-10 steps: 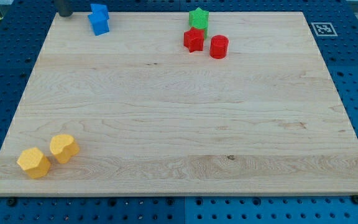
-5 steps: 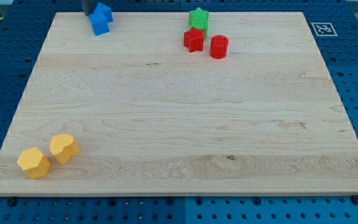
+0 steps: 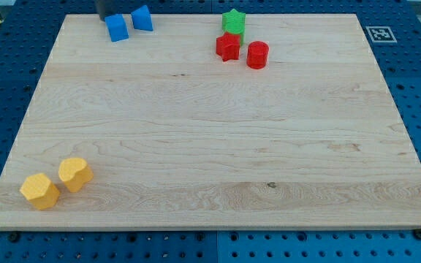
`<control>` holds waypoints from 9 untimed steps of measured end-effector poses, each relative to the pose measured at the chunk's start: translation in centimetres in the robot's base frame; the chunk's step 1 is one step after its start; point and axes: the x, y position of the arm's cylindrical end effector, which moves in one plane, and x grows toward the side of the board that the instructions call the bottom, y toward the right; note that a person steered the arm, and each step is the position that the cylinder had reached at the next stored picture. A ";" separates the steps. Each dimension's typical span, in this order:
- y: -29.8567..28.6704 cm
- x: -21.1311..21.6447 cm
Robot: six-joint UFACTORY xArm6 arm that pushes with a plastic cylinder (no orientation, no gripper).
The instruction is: Move the blue cube bottom left to the blue triangle
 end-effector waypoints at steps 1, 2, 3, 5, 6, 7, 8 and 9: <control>2.2 0.0; 3.6 0.1; 3.6 1.2; 3.9 3.5; 4.2 4.9; 4.3 7.1; 4.4 9.3; 4.5 11.5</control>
